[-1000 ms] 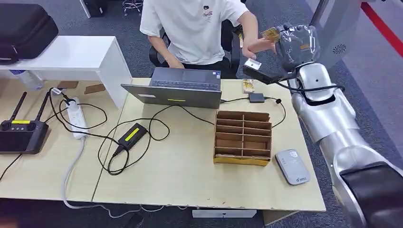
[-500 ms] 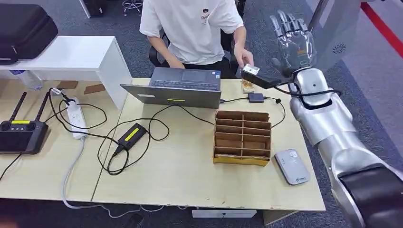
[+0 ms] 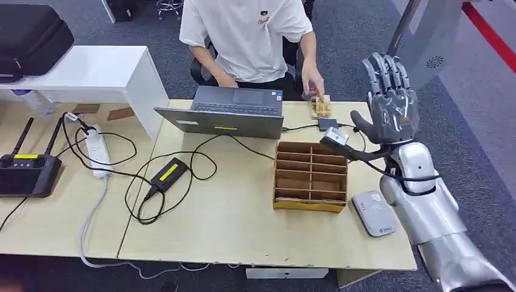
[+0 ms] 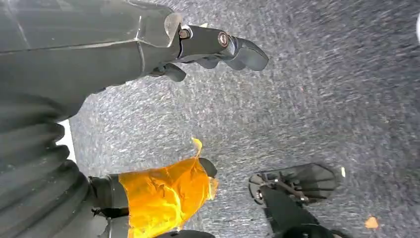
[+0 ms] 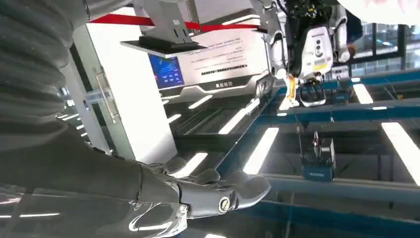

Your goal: Pass the card to the sensor for recognition and then transmit it.

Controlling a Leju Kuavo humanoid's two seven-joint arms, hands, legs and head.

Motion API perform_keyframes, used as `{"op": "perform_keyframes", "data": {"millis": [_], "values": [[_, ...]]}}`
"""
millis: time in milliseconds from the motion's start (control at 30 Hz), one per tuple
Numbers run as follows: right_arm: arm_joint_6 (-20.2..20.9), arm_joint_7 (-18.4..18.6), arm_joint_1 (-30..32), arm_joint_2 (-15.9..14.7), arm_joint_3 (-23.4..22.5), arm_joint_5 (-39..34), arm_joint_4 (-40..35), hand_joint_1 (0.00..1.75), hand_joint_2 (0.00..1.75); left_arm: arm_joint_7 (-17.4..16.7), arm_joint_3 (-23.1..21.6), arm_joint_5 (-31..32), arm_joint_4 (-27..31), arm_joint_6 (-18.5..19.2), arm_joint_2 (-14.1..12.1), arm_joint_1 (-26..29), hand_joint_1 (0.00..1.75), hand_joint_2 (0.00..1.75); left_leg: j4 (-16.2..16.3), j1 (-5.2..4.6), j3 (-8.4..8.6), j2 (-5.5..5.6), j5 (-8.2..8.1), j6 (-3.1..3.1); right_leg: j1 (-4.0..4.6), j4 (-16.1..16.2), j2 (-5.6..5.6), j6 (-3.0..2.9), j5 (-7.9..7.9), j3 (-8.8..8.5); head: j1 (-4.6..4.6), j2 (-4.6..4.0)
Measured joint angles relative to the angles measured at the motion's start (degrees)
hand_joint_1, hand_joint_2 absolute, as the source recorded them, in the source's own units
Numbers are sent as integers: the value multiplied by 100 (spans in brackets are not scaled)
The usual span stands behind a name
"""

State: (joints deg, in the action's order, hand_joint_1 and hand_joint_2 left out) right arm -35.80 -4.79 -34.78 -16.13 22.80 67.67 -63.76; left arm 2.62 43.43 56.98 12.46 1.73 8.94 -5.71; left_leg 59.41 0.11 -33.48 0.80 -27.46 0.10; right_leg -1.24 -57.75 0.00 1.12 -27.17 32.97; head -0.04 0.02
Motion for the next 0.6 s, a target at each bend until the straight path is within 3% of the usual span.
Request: {"op": "perform_keyframes", "data": {"millis": [267, 600], "values": [[31, -37, 1222, -330, -370, -83, -1671, 0, 175, 76, 186, -153, 0, -17, -26, 105, 0, 175, -2, 1, -3, -1, 0, 0, 1, 0, 1, -1, -1, 4, 2, 0], [278, -68, 2199, -584, -672, -295, -2852, 0, 175, 153, 411, -302, 0, -22, -35, 163, 0, 175, -1, 0, -5, -2, 0, 0, 0, 0, 0, -1, -1, 3, 2, 0]]}}
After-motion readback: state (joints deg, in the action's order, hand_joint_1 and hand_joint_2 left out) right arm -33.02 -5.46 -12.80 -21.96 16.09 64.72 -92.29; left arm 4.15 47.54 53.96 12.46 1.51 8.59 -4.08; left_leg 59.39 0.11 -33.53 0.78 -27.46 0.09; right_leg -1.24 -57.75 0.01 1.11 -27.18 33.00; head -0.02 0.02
